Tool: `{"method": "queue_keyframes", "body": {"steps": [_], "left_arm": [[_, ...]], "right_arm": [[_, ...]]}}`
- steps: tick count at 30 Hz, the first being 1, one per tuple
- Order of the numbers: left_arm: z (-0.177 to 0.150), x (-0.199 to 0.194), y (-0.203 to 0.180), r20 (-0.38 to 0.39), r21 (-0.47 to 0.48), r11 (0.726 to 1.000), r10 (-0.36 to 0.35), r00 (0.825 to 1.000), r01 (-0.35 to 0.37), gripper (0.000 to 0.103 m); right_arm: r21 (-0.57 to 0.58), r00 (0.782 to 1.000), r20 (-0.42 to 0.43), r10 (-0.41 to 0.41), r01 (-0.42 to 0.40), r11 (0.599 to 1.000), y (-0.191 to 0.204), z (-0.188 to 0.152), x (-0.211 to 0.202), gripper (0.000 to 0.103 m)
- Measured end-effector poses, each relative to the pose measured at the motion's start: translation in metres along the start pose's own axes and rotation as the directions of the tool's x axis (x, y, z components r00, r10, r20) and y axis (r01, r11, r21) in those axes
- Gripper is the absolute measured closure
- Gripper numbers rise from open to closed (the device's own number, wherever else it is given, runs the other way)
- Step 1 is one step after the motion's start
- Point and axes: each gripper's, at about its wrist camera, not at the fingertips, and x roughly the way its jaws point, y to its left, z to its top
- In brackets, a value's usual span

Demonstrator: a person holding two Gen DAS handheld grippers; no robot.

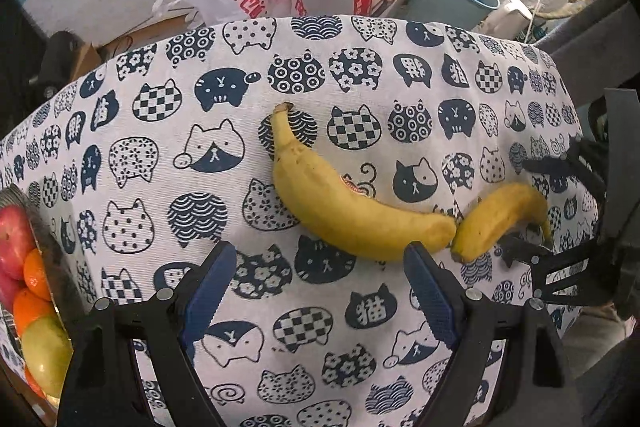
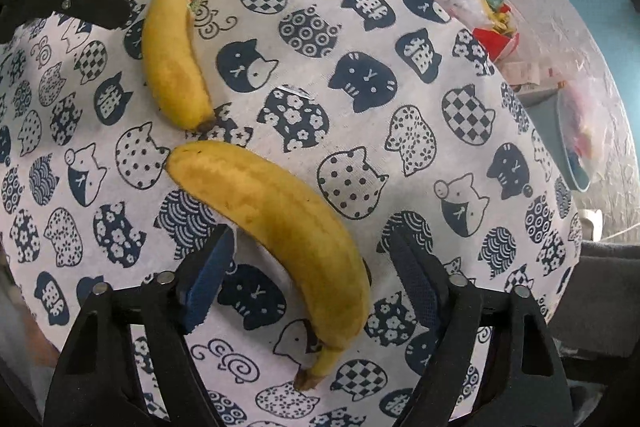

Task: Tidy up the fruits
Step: 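Close the right tool on the larger banana while the left tool approaches the smaller banana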

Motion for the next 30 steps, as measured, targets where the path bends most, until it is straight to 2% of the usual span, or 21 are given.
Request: {"method": "queue_keyframes", "body": {"steps": [2, 4, 10, 13, 16, 19, 22, 25, 30], "left_arm": [[0.002, 0.003, 0.000, -0.005, -0.018, 1.000, -0.002, 1.000, 0.001, 0.016], [0.005, 0.006, -0.001, -0.004, -0.041, 0.999, -0.004, 1.000, 0.004, 0.016], [0.014, 0.014, -0.001, -0.005, -0.117, 0.993, -0.006, 1.000, 0.005, 0.016], [0.018, 0.020, -0.001, -0.012, -0.145, 0.989, -0.004, 1.000, 0.002, 0.016], [0.022, 0.025, -0.002, -0.019, -0.181, 0.983, -0.011, 1.000, 0.008, 0.016], [0.025, 0.028, 0.000, -0.017, -0.218, 0.976, -0.022, 1.000, 0.018, 0.015], [0.024, 0.032, 0.007, -0.017, -0.274, 0.961, -0.042, 0.999, 0.036, 0.014], [0.021, 0.034, 0.014, -0.019, -0.318, 0.947, -0.060, 0.998, 0.051, 0.014], [0.020, 0.035, 0.021, -0.011, -0.371, 0.926, -0.076, 0.997, 0.066, 0.014]], "right_arm": [[0.023, 0.999, -0.007, 0.035, -0.035, 0.999, -0.002, -0.002, 0.003, 0.040], [0.032, 1.000, 0.003, 0.025, -0.025, 0.999, -0.003, -0.004, 0.004, 0.043], [0.231, 0.995, 0.025, 0.093, -0.096, 0.968, -0.028, -0.016, 0.002, 0.058], [0.355, 0.993, 0.038, 0.110, -0.116, 0.928, -0.036, -0.023, 0.002, 0.061], [0.405, 0.993, 0.034, 0.109, -0.114, 0.907, -0.037, -0.026, 0.001, 0.063], [0.474, 0.989, 0.038, 0.146, -0.146, 0.868, -0.034, -0.034, -0.002, 0.067], [0.486, 0.986, 0.037, 0.164, -0.161, 0.859, -0.028, -0.040, -0.006, 0.068], [0.471, 0.988, 0.033, 0.148, -0.146, 0.870, -0.013, -0.043, -0.008, 0.067], [0.469, 0.990, 0.047, 0.136, -0.142, 0.872, -0.019, -0.035, -0.010, 0.067]]}}
